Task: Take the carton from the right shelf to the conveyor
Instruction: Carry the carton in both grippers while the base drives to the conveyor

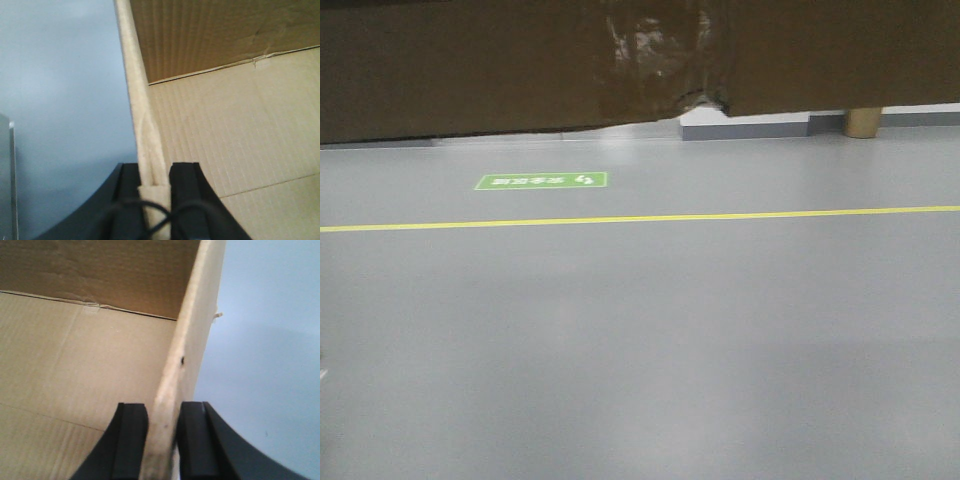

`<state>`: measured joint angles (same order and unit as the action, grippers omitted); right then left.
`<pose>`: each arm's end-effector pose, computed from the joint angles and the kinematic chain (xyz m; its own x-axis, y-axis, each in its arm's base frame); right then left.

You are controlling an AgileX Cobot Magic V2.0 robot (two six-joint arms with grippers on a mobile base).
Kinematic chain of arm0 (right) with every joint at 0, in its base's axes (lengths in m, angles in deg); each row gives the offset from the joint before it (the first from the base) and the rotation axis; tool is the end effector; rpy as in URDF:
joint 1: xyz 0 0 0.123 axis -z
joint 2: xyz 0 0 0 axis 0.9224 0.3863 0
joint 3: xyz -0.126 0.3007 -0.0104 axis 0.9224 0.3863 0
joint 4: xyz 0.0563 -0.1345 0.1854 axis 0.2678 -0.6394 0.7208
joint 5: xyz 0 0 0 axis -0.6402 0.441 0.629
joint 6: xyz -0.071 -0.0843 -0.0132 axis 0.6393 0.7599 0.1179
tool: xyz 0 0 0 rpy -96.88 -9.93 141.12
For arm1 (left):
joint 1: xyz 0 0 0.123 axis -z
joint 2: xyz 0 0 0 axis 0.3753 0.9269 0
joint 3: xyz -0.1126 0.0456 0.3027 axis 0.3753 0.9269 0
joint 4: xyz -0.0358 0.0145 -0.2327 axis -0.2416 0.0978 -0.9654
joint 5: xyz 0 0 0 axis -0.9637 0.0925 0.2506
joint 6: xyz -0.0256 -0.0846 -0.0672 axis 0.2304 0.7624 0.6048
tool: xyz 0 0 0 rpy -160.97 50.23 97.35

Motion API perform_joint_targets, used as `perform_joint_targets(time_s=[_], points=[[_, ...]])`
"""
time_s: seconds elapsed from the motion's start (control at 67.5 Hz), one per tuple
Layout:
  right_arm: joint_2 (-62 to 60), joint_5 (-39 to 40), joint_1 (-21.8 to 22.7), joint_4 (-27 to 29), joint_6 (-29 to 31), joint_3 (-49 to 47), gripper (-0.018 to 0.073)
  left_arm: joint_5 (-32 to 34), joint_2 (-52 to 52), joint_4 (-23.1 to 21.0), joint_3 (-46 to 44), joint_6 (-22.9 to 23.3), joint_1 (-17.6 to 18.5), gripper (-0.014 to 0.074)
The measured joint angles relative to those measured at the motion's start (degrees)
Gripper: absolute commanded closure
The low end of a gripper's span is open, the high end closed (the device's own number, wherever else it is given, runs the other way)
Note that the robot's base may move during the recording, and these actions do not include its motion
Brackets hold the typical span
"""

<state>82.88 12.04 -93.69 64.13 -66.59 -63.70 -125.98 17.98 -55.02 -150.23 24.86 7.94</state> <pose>0.2118 0.1031 0.5044 -0.5869 -0.1854 -0.7882 -0.3793 0.9230 0.0654 0.2373 -0.0977 0.5052 -0.6346 0.0795 -0.7688 0.1180 0.9930 0.0053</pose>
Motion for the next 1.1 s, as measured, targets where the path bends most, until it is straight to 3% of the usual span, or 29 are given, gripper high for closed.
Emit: perform_joint_targets(time_s=[1.097], points=[[0.00,0.90,0.00,0.24,-0.10,0.00,0.0625,0.22,0.00,1.08,0.00,0.11,0.00,0.0615]])
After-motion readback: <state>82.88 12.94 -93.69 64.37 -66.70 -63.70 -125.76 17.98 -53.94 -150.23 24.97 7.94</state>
